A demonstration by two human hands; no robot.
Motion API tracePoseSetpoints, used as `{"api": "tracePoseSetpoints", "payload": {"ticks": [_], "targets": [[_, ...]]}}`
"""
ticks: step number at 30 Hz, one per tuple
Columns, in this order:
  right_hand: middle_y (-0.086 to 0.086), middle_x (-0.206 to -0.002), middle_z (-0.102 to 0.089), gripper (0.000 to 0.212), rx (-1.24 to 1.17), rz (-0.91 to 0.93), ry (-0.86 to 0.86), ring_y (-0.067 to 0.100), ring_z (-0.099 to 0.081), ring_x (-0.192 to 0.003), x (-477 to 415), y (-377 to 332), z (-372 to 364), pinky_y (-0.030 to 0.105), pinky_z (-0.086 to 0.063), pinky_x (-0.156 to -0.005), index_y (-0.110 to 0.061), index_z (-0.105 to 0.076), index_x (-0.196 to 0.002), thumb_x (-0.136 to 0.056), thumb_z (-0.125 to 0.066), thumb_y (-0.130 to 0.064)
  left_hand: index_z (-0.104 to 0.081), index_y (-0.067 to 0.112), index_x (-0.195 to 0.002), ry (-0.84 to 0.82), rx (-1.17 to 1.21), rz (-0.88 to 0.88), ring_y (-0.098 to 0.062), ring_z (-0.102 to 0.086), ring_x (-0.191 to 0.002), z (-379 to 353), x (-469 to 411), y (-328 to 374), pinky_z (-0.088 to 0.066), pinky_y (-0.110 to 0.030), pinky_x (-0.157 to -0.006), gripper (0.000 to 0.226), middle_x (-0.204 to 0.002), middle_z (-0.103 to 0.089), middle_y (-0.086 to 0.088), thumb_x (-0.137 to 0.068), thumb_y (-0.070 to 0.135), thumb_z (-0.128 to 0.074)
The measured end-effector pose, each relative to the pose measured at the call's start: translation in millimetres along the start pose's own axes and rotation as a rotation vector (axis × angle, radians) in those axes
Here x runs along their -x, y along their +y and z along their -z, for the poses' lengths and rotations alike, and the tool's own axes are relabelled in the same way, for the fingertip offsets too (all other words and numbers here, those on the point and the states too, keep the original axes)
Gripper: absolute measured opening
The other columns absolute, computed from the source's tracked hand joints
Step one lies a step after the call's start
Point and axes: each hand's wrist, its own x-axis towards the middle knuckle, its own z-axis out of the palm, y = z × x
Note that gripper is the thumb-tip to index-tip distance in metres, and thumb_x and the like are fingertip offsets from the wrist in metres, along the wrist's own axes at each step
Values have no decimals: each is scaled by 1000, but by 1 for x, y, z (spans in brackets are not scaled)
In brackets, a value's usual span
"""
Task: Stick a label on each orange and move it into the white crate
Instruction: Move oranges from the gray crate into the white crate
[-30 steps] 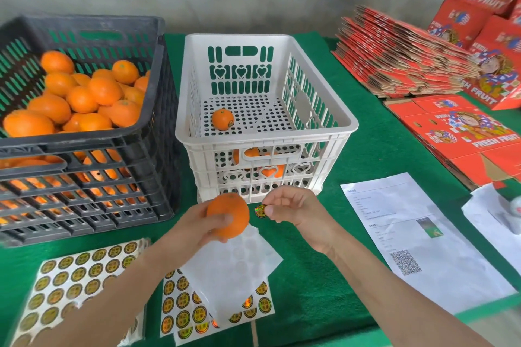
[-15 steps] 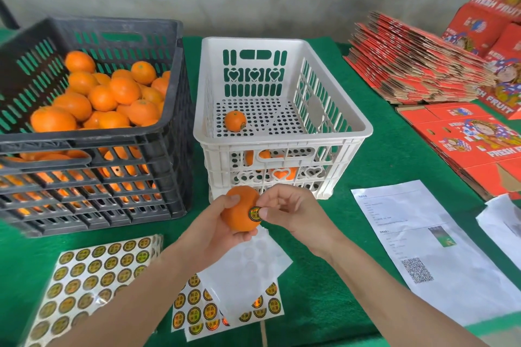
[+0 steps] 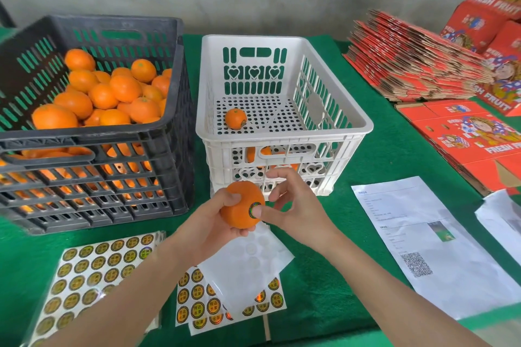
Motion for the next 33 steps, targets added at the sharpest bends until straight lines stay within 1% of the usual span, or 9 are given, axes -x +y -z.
{"api": "tracePoseSetpoints", "payload": {"ticks": [4,7,10,14,16,19,26,29,33], "targets": [[-15,-125,-44,68,-19,129,-142,3,-49,-112,13,-4,-11,19,-49,-88,-38,-36,-133,-78,-75,-26,-50,14,-128,-75,-124,-42,-28,-63,-105,-13,8,4,-54,-37,-80,57,-120,-63,-14,-76,32,-67],[-18,-125,-43,75,33,229,-33,-3,-47,-110,17,-16,-16,17,-45,-88,-39,-36,-130,-71,-80,-26,-52,21,-115,57,-545,-166,-22,-63,-102,-29,22,20,-53,-42,-89,54,-110,-63,-6,-74,54,-66],[-33,-116,-39,77,-4,325,72,-9,-47,-103,5,-44,-5,8,-43,-79,-44,-33,-122,-65,-82,-28,-64,16,-95,190,-1100,-661,-12,-60,-75,-32,36,61,-52,-34,-69,57,-82,-65,1,-85,66,-40],[-27,-112,-37,72,103,312,150,-2,-48,-97,-60,-83,25,10,-42,-68,-39,-32,-113,-62,-83,-34,-64,3,-91,635,-1410,-1128,-25,-56,-80,-10,27,144,-44,-36,-69,32,-90,-65,-14,-95,28,-45],[-7,-115,-40,71,348,229,114,6,-45,-94,-110,-91,42,13,-36,-67,-27,-37,-118,-63,-83,-27,-63,2,-104,757,-1583,-958,-34,-56,-95,8,9,171,-42,-40,-80,25,-103,-63,-18,-96,22,-51],[9,-116,-55,65,812,11,-115,20,-55,-95,-179,-81,54,31,-51,-74,-10,-47,-121,-65,-80,-14,-62,4,-100,816,-1671,-566,-36,-57,-91,30,-11,176,-40,-36,-67,32,-91,-61,-16,-97,32,-48],[11,-116,-62,50,1407,-253,-462,30,-64,-97,-252,-9,58,39,-55,-79,-9,-60,-120,-71,-68,-13,-64,12,-89,913,-1680,-735,-18,-45,-61,42,-17,174,-27,-27,-48,33,-78,-63,-8,-92,42,-52],[12,-111,-62,43,1383,-299,-487,27,-65,-90,-260,5,53,40,-55,-82,-8,-56,-125,-82,-60,-11,-66,12,-91,927,-1683,-757,-19,-46,-66,45,-19,174,-28,-25,-48,34,-82,-67,-10,-91,43,-53],[14,-134,-51,52,1273,-115,-378,30,-52,-118,-255,-15,43,40,-45,-98,-6,-48,-133,-86,-65,-20,-62,14,-84,903,-1683,-740,-23,-50,-67,47,-18,176,-33,-29,-54,32,-80,-66,-12,-91,44,-52]]}}
